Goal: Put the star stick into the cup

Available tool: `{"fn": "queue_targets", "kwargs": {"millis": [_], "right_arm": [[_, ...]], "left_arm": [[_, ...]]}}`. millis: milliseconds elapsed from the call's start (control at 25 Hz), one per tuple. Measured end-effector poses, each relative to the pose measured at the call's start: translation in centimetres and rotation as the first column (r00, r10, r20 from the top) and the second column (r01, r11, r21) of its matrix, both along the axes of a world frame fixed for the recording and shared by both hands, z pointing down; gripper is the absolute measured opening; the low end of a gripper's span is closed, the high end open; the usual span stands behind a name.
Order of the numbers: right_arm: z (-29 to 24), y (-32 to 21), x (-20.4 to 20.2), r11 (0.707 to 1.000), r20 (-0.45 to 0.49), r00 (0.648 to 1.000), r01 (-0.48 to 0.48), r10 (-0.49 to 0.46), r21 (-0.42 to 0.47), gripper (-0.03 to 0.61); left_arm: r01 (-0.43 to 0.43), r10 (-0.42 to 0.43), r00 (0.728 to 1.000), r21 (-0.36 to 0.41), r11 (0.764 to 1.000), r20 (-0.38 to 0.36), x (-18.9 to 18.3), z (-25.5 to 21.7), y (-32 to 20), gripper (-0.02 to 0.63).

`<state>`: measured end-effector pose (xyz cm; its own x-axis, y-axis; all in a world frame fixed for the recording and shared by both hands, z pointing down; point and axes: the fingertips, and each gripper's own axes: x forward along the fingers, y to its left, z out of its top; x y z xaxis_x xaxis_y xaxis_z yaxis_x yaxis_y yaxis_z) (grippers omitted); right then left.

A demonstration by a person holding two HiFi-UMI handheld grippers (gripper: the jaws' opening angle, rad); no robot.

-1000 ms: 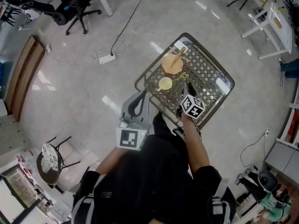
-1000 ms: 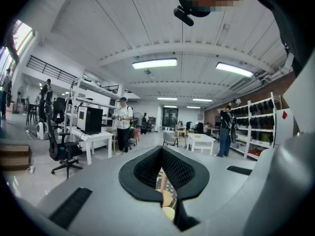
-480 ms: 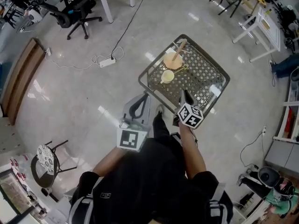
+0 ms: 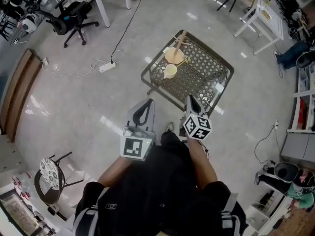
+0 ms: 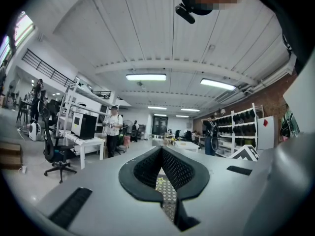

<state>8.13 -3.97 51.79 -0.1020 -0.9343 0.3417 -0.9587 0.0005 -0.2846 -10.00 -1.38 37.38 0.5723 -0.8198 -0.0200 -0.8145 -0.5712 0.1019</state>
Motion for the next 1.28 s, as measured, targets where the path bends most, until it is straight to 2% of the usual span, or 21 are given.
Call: {"fn": "queue_targets", "kwargs": {"millis": [680, 1280], "right_arm": [[-6.4, 8.1, 3.0, 0.992, -0.059, 0.997, 0.057, -0.051, 0.117, 0.020], [-6.5, 9.3, 3.7, 0.986, -0.043, 0.994, 0.107, -0.102, 0.128, 0.011]], "left_arm": [[0.024, -0.024, 1.000, -0.044, 0.999, 0.004, 4.8, 0.0, 3.0, 0.015], [0.031, -0.030, 0.999, -0.045, 0.998, 0.025, 7.5, 0.7, 3.4, 0.015]]}}
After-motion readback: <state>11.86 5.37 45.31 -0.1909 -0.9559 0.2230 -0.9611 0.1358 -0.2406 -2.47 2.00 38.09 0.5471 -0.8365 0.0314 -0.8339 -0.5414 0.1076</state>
